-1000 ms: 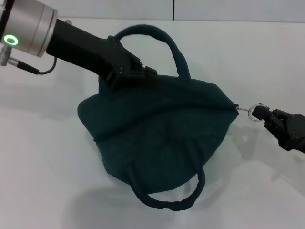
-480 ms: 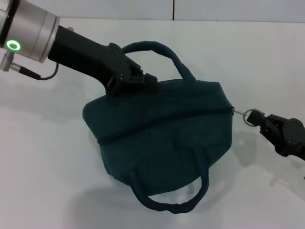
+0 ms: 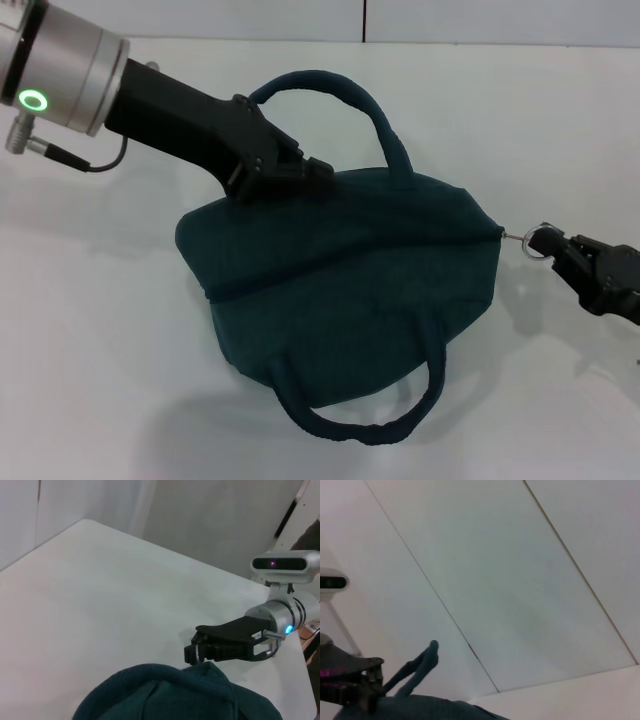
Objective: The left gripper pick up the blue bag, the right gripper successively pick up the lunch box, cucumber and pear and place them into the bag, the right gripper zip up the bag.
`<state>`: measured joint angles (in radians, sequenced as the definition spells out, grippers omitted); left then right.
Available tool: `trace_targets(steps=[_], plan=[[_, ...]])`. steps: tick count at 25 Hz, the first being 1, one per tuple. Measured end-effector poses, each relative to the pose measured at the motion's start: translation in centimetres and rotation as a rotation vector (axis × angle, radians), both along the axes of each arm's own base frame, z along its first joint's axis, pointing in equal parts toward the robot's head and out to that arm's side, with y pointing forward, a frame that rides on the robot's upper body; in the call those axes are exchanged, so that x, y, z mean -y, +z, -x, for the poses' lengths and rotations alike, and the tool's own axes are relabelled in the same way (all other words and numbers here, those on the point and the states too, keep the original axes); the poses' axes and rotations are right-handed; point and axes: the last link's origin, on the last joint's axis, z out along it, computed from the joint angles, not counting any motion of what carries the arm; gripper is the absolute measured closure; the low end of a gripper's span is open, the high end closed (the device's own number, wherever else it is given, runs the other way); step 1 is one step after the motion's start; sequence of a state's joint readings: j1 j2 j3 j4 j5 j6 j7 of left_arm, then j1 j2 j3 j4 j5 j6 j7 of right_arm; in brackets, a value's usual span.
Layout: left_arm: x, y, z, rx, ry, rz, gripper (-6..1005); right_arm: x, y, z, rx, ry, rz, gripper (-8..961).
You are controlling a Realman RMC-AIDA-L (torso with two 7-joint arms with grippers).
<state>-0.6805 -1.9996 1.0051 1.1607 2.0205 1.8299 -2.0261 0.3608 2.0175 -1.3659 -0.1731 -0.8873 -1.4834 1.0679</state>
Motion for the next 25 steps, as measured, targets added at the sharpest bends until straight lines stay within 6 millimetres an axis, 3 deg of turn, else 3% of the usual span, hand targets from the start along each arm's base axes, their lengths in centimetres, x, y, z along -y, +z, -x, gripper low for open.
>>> trace_targets(steps=[8,16,25], plan=[[0.1,0.0,0.1,0.003,0.005,0.001,966,-0.4,-0.6,-0.2,0.022,-0.028,0.015,942],[-0.2,0.0,0.1,0.014,-0.008,-0.024,966,1.4,-0.8,0.4,0.001,0.06,0.086,942],[-0.7,-0.3,-0.4,0.051,-0.052,-0.065,965,1.9,-0.6,-0.9,0.025,0.0,0.079,942]])
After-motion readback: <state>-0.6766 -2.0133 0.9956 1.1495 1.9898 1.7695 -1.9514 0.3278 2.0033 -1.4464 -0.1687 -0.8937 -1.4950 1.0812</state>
